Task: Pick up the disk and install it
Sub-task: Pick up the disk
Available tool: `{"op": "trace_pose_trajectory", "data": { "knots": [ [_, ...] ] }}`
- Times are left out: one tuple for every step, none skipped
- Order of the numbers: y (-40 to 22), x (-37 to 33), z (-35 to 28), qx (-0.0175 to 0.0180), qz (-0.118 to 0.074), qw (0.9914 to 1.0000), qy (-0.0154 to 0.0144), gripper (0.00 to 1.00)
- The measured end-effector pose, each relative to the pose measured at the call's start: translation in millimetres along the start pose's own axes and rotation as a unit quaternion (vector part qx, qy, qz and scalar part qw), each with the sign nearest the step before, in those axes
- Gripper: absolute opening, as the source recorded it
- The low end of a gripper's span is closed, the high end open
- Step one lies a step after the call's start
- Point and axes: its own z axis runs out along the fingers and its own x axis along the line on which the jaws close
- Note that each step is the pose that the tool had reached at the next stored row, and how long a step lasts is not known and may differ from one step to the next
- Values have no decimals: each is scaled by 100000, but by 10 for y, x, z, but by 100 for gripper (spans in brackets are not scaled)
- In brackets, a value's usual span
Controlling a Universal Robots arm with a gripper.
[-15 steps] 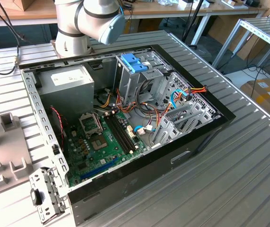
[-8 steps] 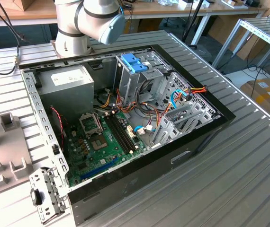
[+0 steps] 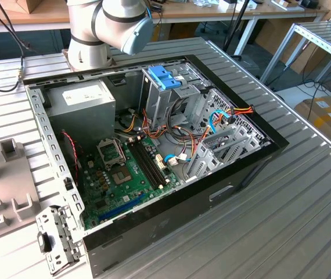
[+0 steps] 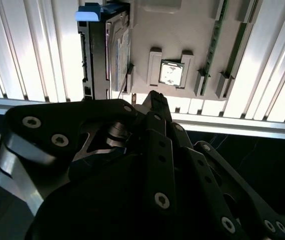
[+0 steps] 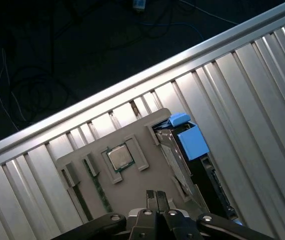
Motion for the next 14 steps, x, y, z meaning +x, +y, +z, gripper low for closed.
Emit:
{"op": "trace_pose_trajectory", "data": {
  "knots": [
    [0,0,0,-7,-273,100000,13,11],
    [0,0,0,-10,-459,99999,21,11],
    [0,0,0,-15,-632,99998,29,11],
    [0,0,1,-18,-868,99996,39,11],
    [0,0,1,-20,-1040,99995,44,11],
    [0,0,1,-26,-1271,99992,57,11],
    [0,0,1,-31,-1461,99989,66,11],
    [0,0,2,-35,-1755,99985,76,11],
    [0,0,2,-39,-1961,99981,86,11],
    [0,0,2,-42,-2146,99977,95,11],
    [0,0,3,-47,-2350,99972,102,11],
    [0,0,3,-55,-2722,99963,119,11],
    [0,0,4,-57,-2907,99958,127,11],
    [0,0,4,-61,-3081,99952,134,11]
  ]
}}
